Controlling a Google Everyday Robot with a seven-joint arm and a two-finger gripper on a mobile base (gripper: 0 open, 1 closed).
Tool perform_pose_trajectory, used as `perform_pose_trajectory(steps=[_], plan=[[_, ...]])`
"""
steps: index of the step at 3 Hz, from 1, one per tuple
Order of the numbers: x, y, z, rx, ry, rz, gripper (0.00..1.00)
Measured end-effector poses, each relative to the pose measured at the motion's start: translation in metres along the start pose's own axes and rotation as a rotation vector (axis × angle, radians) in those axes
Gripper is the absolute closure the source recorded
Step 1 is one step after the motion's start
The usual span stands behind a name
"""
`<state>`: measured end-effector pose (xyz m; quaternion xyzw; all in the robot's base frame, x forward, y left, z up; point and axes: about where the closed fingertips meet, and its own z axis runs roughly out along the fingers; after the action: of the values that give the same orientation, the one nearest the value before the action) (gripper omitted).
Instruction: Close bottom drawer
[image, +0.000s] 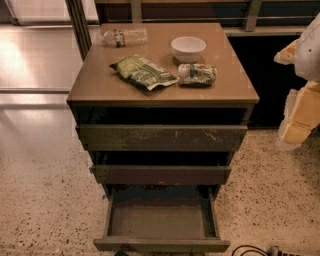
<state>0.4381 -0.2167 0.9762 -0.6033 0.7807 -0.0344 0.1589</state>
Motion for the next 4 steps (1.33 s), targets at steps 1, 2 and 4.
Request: perform_pose_trajectory(steps=[1, 2, 4], plan=[[0.0, 0.0, 0.0, 0.0, 0.0, 0.0, 0.0], [-0.001, 0.008, 0.021, -0.016, 0.019, 0.013, 0.0], [-0.013, 0.086, 0.158, -0.125, 0.008, 0.097, 0.0]])
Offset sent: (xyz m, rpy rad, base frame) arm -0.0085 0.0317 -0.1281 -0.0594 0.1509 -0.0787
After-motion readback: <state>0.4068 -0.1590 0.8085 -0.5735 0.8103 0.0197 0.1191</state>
